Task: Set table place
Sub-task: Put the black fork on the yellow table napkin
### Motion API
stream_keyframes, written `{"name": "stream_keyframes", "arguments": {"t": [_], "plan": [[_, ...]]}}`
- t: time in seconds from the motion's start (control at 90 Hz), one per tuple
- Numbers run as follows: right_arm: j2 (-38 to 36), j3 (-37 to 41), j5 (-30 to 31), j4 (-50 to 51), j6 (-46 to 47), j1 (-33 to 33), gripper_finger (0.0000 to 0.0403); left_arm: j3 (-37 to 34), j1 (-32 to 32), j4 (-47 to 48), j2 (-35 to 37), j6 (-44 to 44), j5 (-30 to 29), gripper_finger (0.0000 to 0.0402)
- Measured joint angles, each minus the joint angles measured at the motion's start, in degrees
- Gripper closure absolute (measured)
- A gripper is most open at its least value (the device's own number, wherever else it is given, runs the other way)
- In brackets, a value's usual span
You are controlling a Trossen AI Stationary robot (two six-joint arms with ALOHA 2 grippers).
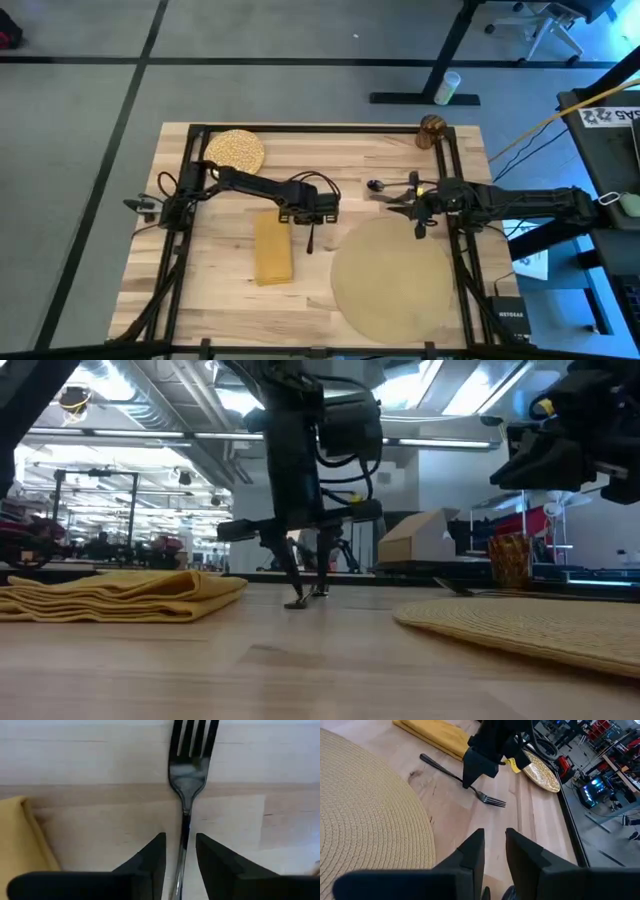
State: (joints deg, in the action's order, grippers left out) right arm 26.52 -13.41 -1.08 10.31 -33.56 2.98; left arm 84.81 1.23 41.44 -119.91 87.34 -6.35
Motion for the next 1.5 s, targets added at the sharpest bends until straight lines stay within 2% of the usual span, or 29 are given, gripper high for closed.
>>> {"name": "stream_keyframes", "arguments": {"t": [0.144, 0.389, 0.578, 0.744, 0.978, 1.1, 1.311, 1.5], "plan": [[0.0, 0.0, 0.0, 0.0, 0.0, 0.0, 0.0340, 0.0, 0.0, 0.3, 0.0, 0.2, 0.0, 0.0324], [0.0, 0.0, 0.0, 0.1, 0.0, 0.0, 0.0340, 0.6, 0.0, 1.6, -0.1, -1.1, 0.2, 0.0394], [0.0, 0.0, 0.0, 0.0, 0.0, 0.0, 0.0340, 1.3, -0.4, 1.9, -0.2, -2.9, 0.2, 0.0400], [0.0, 0.0, 0.0, 0.1, 0.0, 0.0, 0.0340, 6.2, -1.2, 2.2, -0.4, -5.3, 0.7, 0.0401], [0.0, 0.0, 0.0, 0.2, 0.0, 0.0, 0.0340, 15.7, -3.3, 12.9, -0.3, -6.5, 2.3, 0.0402], [0.0, 0.0, 0.0, 0.3, 0.0, 0.0, 0.0340, 19.3, -6.5, 19.7, -0.2, -3.4, 3.8, 0.0401], [0.0, 0.0, 0.0, 0.3, 0.0, 0.0, 0.0340, 20.4, -12.9, 26.4, -0.2, 4.1, 4.0, 0.0401], [0.0, 0.0, 0.0, 0.3, 0.1, 0.0, 0.0340, 20.4, -16.3, 32.9, -0.2, 9.3, 2.2, 0.0401]]}}
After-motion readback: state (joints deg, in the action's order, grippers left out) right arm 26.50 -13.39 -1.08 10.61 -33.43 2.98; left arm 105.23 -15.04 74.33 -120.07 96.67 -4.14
